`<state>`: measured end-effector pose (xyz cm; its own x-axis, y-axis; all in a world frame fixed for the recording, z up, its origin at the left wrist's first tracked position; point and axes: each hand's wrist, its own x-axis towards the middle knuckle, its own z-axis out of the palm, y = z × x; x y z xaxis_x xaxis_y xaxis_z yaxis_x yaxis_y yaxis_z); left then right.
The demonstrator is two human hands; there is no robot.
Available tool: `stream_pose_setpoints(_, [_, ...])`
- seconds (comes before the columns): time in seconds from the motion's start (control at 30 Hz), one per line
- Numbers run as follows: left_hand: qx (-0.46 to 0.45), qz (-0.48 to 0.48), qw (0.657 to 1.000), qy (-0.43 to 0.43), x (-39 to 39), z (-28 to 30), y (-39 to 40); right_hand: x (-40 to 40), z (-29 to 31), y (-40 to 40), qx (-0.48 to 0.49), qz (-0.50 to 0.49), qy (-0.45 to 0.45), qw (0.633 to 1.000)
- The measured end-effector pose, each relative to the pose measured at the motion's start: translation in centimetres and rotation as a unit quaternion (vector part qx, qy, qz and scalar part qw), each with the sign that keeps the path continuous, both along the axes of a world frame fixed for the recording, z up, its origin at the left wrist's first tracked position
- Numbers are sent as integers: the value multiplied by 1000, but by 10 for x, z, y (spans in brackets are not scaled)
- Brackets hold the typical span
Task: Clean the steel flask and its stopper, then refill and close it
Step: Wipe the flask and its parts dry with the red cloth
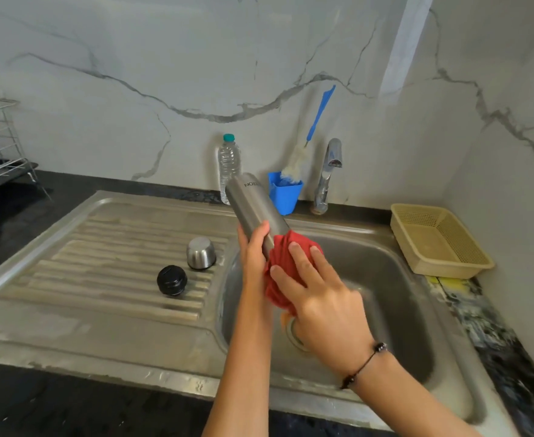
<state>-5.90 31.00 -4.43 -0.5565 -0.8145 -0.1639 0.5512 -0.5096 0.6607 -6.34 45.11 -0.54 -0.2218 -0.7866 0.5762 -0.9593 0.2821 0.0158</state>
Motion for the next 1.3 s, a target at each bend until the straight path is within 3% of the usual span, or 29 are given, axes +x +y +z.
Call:
stream_pose_setpoints(0.1, [-17,18,1000,-9,-3,-3,0,-5,-6,-2,-1,1,-18,1000])
stream_pose_setpoints(0.23, [26,13,999,33,-7,-10,-3,-12,-1,-7,-76,31,-96,992])
stream_pose_setpoints(0.33, [81,-26,993,80,-10,-10,-6,-19,3,-9,-120,33,-246,961])
stream_pose_setpoints(0.47, [104,-45,989,98,-13,-10,0,-27,11,-6,-100,6,-417,903])
stream_pose_setpoints(0.57, [118,-40,988,86,-15,-3,7,-32,13,-3,-130,-4,-532,837])
stream_pose_setpoints(0.67, [133,-47,987,79,-14,1,7,-39,10,-4,-175,22,-683,709])
stream_pose_setpoints(0.73, [128,-75,987,63,-13,2,6,-45,10,-4,-190,31,-724,663])
stream_pose_setpoints(0.77, [122,-86,988,49,-12,2,4,-47,10,-4,-192,34,-718,669])
stream_pose_setpoints(0.8, [117,-92,988,37,-11,3,2,-49,10,-4,-193,34,-687,700])
stream_pose_setpoints(0.9, [108,-89,989,41,-9,4,-7,-52,12,-1,-207,37,-463,861])
stream_pose_setpoints(1.03, [112,-141,981,66,-8,1,-9,-36,3,-5,-141,83,-200,966])
stream_pose_setpoints(1.13, [110,-163,980,23,-8,-2,-3,-26,-10,-9,-92,47,-93,990])
stream_pose_setpoints(1.3, [136,-114,984,36,-19,-10,-6,-27,-5,-14,-104,35,-150,983])
